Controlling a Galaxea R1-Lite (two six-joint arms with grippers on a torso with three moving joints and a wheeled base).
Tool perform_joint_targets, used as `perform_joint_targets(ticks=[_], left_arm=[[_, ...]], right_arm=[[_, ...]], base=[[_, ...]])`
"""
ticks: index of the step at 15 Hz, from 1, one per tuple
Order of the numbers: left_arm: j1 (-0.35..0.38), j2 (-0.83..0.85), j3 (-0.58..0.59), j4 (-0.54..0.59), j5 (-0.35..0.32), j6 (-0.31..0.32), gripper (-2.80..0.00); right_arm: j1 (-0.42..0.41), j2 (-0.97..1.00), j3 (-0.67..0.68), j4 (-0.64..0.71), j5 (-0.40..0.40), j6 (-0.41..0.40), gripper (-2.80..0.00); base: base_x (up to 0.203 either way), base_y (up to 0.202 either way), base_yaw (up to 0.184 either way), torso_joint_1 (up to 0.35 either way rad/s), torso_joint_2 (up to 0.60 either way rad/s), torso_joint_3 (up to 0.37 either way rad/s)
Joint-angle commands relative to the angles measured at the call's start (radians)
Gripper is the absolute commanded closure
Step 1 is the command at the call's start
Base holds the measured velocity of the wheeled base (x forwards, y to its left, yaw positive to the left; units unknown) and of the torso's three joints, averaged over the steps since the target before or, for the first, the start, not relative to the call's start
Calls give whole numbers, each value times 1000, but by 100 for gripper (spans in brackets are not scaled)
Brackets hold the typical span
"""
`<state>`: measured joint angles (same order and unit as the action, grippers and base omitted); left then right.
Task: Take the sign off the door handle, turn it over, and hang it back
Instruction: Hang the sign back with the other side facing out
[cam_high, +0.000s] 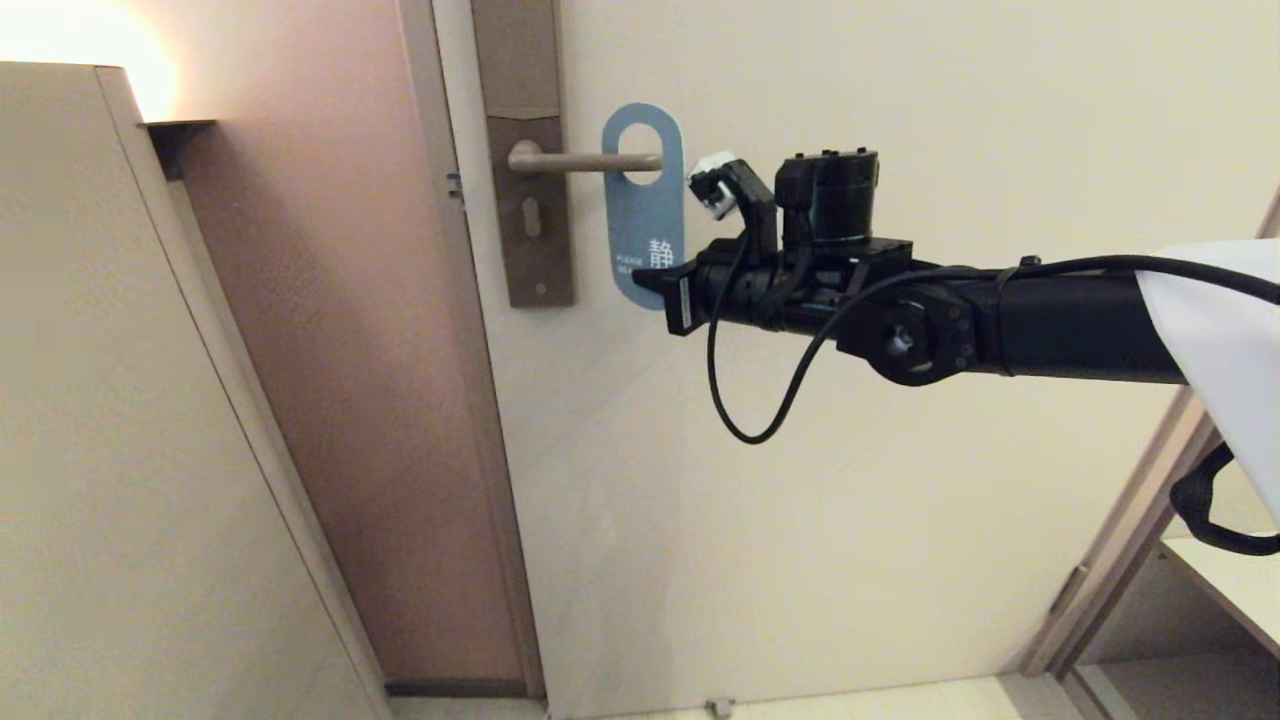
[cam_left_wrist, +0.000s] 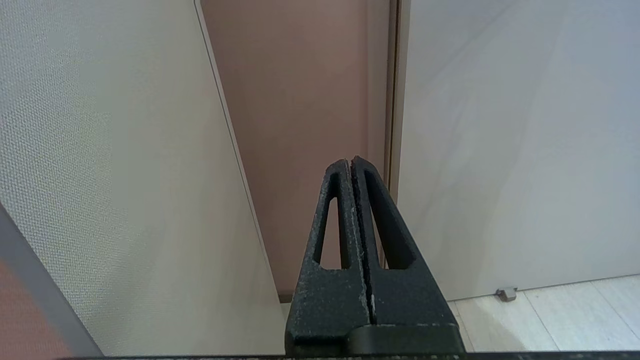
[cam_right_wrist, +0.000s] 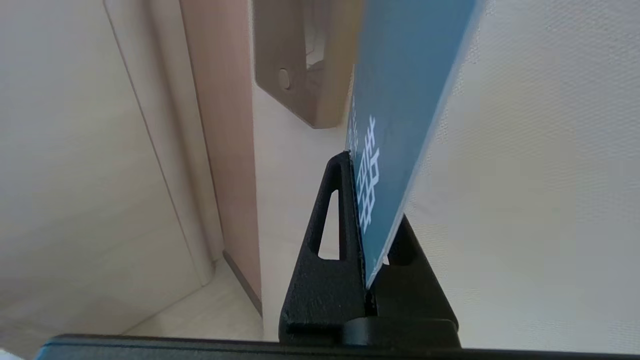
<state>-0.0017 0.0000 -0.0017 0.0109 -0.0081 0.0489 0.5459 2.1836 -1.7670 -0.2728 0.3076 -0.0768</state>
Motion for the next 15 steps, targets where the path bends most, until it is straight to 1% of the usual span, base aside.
perform_joint_targets(ticks=[1, 6, 15], left_arm=[[0, 2, 0, 0, 0, 0, 0], [0, 2, 0, 0, 0, 0, 0], [0, 2, 0, 0, 0, 0, 0]], right_arm=[[12, 8, 0, -2, 2, -1, 0], [31, 31, -32, -2, 1, -1, 0], [32, 42, -32, -2, 2, -1, 0]], base=[[0, 0, 0, 0, 0, 0], [0, 0, 0, 0, 0, 0], [0, 0, 0, 0, 0, 0]])
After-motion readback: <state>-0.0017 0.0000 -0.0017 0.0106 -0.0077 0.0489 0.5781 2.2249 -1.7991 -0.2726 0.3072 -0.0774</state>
